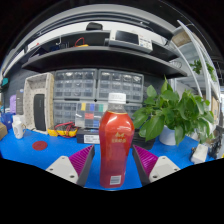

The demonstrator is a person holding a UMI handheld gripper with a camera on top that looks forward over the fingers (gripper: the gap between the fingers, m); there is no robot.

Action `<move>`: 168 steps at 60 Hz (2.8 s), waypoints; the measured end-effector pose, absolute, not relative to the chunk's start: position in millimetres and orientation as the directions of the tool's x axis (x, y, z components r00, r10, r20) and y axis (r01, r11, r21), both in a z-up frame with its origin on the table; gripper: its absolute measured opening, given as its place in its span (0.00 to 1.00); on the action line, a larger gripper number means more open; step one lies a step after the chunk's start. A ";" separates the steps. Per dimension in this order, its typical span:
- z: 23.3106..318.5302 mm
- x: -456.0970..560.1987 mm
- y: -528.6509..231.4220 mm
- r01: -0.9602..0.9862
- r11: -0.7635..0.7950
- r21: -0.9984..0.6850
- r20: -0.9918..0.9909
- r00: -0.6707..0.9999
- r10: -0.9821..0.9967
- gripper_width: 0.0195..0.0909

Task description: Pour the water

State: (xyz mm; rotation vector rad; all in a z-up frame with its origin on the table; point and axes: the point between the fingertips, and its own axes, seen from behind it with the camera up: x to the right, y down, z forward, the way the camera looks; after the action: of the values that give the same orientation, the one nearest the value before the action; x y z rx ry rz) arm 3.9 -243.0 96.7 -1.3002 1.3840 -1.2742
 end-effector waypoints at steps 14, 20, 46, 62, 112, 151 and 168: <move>101.4 23.3 -242.2 -0.109 -0.060 -0.992 0.071 -0.102 -0.992 0.36; 102.4 25.9 -240.2 -0.097 -0.055 -0.994 0.064 -0.094 -0.994 0.21; 109.8 39.1 -222.8 -0.138 -0.156 -0.978 0.166 -0.068 -0.984 0.09; 138.8 84.7 -87.8 -0.064 -0.533 -0.843 0.527 0.094 -0.845 0.10; 154.0 164.7 186.0 0.186 -0.820 0.541 0.841 -0.096 0.533 0.09; 172.0 150.4 157.6 0.200 -0.915 -0.350 0.929 0.196 -0.313 0.10; 154.3 155.1 119.6 -0.101 -0.257 -0.961 0.200 0.389 -0.899 0.10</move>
State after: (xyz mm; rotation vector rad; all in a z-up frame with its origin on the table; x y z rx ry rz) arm 155.1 119.6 154.3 -1.6492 0.8985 -1.0020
